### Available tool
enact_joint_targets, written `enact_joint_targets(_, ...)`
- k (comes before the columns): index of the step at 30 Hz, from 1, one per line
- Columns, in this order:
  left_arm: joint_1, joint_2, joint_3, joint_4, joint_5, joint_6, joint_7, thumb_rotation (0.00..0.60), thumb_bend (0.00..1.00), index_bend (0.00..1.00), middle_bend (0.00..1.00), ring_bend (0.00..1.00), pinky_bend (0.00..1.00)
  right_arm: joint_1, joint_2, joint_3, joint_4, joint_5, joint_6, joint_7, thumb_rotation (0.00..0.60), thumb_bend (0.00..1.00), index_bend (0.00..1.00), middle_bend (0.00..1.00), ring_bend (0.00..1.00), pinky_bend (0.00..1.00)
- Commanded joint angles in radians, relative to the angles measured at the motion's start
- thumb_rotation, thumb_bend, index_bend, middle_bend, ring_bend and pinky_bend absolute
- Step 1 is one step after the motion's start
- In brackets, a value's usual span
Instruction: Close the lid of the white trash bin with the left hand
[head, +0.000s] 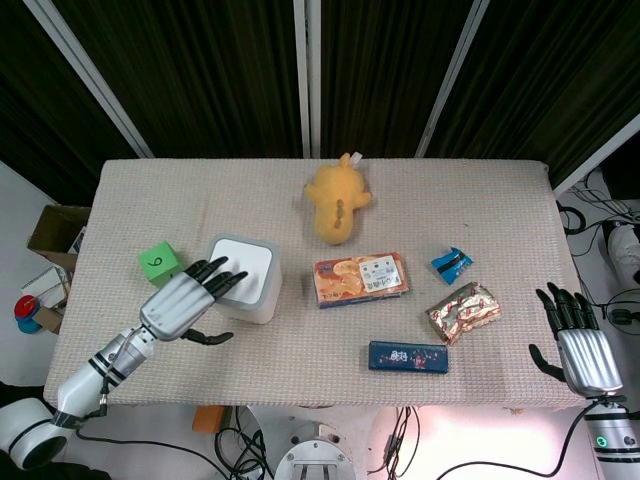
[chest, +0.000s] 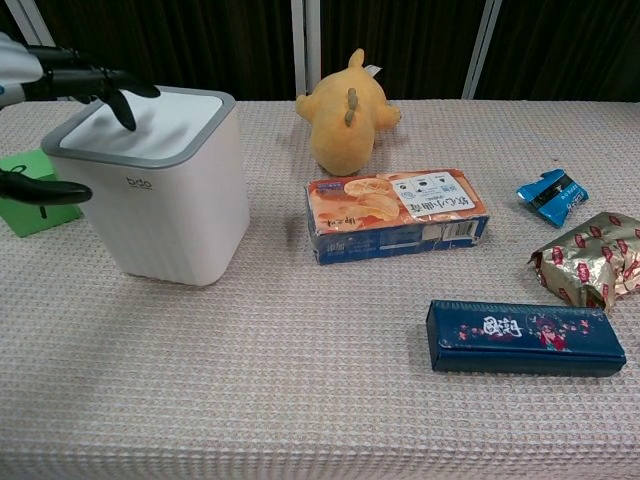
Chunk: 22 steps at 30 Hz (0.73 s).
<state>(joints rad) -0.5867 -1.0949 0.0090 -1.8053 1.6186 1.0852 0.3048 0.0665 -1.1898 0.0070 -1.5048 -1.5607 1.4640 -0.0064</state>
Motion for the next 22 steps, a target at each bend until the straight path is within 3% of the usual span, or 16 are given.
enact_joint_targets(1, 0.019, 0.021, -0.016, -0.023, 0.014, 0.054, 0.003, 0.182, 0.20, 0.07, 0.26, 0.06, 0.23, 0.000, 0.000, 0.000, 0.002, 0.001, 0.000, 0.002, 0.600, 0.27, 0.00, 0.00, 0.00, 0.00)
enact_joint_targets(8, 0.135, 0.054, -0.020, -0.017, 0.017, 0.245, -0.004, 0.189, 0.20, 0.07, 0.14, 0.06, 0.24, -0.004, -0.002, 0.004, 0.014, -0.002, 0.015, 0.025, 0.600, 0.27, 0.00, 0.00, 0.00, 0.00)
enact_joint_targets(16, 0.370, -0.019, 0.054, 0.188, -0.001, 0.505, -0.142, 0.190, 0.19, 0.07, 0.12, 0.06, 0.24, -0.004, -0.009, 0.011, 0.051, 0.017, 0.005, 0.060, 0.600, 0.27, 0.00, 0.00, 0.00, 0.00)
enact_joint_targets(22, 0.442, -0.057, 0.074, 0.298, 0.000, 0.557, -0.271, 0.190, 0.19, 0.07, 0.12, 0.06, 0.24, 0.006, -0.018, 0.009, 0.057, 0.016, -0.014, 0.055, 0.600, 0.27, 0.00, 0.00, 0.00, 0.00)
